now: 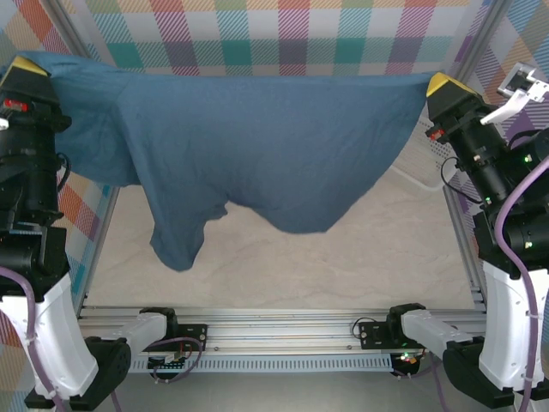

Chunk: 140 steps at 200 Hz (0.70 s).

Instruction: Fold and stack the t-shirts

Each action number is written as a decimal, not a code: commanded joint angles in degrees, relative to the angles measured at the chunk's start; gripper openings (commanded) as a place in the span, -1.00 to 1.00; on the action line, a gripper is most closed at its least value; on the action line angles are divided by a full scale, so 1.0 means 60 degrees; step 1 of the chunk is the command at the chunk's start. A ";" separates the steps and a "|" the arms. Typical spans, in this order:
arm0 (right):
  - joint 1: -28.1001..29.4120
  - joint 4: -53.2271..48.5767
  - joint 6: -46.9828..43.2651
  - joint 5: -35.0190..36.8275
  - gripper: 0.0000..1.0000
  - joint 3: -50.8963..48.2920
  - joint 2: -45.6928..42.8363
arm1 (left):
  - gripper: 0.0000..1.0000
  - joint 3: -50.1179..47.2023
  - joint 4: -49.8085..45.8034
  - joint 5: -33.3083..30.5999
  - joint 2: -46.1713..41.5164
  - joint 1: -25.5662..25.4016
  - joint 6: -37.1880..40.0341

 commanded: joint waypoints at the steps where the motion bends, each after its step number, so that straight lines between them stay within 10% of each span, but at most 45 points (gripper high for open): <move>1: -0.0062 0.0204 0.0355 0.0246 -1.00 0.0272 0.1063 | -1.00 0.0585 0.0447 -0.0274 0.1639 0.0126 0.0572; 77: 0.0017 -0.1394 0.1653 -0.0798 -1.00 0.2948 0.7886 | -1.00 0.5902 -0.0977 0.1244 1.0294 0.0139 0.1197; 86: 0.0025 -0.1986 0.1677 -0.0984 -0.78 0.3809 0.9046 | -0.64 0.6646 -0.1179 0.1477 1.1313 0.0161 0.1105; 105: 0.0046 -0.3577 0.1231 -0.0941 -0.19 0.5887 1.1139 | 0.80 0.7946 -0.2027 0.1666 1.3049 0.0143 0.0698; 140: 0.0409 -0.3984 0.0377 -0.0431 0.03 0.5143 1.0814 | 0.99 0.7274 -0.4440 0.0271 1.2136 -0.0313 0.0893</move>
